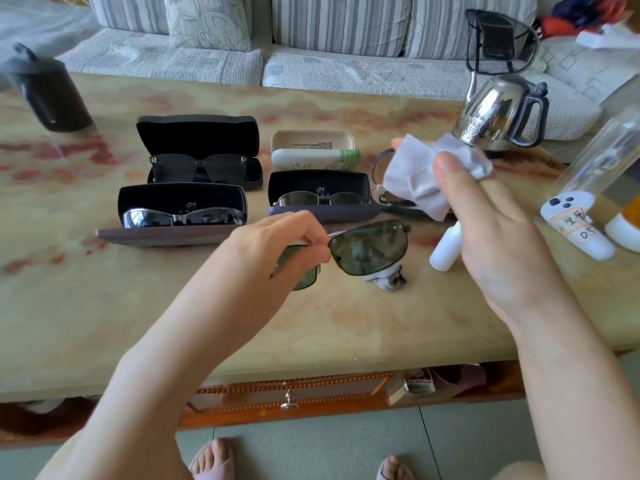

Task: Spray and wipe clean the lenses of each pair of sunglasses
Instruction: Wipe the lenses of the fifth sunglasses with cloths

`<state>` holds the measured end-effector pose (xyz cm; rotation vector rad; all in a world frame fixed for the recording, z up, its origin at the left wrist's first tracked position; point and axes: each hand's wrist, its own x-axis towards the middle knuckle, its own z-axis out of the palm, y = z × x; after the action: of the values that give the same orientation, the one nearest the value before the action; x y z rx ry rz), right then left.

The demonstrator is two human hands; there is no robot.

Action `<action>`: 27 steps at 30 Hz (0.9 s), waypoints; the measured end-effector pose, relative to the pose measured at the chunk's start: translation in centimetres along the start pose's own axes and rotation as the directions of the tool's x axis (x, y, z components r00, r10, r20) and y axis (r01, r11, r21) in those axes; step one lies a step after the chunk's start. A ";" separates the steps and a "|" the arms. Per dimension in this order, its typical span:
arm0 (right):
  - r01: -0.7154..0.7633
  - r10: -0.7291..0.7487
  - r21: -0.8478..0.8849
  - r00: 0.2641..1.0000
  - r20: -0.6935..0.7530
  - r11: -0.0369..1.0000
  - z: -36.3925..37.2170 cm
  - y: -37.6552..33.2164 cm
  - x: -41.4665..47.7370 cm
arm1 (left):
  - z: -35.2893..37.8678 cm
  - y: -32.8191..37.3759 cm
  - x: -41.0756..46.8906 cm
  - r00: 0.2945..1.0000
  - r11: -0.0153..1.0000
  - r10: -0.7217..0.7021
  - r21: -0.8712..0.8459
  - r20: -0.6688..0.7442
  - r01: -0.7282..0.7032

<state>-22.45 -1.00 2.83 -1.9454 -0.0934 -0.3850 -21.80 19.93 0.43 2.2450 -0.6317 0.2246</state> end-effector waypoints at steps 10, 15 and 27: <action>0.051 0.024 -0.120 0.835 0.550 0.991 0.9 -1.2 -1.4 | 0.0 -0.6 0.1 0.996 0.995 0.084 0.054 0.001 -0.084; 0.044 0.047 -0.179 0.881 0.472 0.983 1.0 -0.6 -0.9 | 0.3 -0.4 0.1 0.993 0.992 0.117 0.056 0.001 -0.117; 0.096 -0.008 -0.218 0.928 0.371 0.971 2.0 -0.4 -1.2 | 1.3 -0.4 0.2 0.978 0.975 0.207 0.081 -0.012 -0.206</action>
<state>-23.21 1.10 2.17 -2.2345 -0.3594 -0.0599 -21.46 19.15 -0.67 2.2488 -0.8596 0.3820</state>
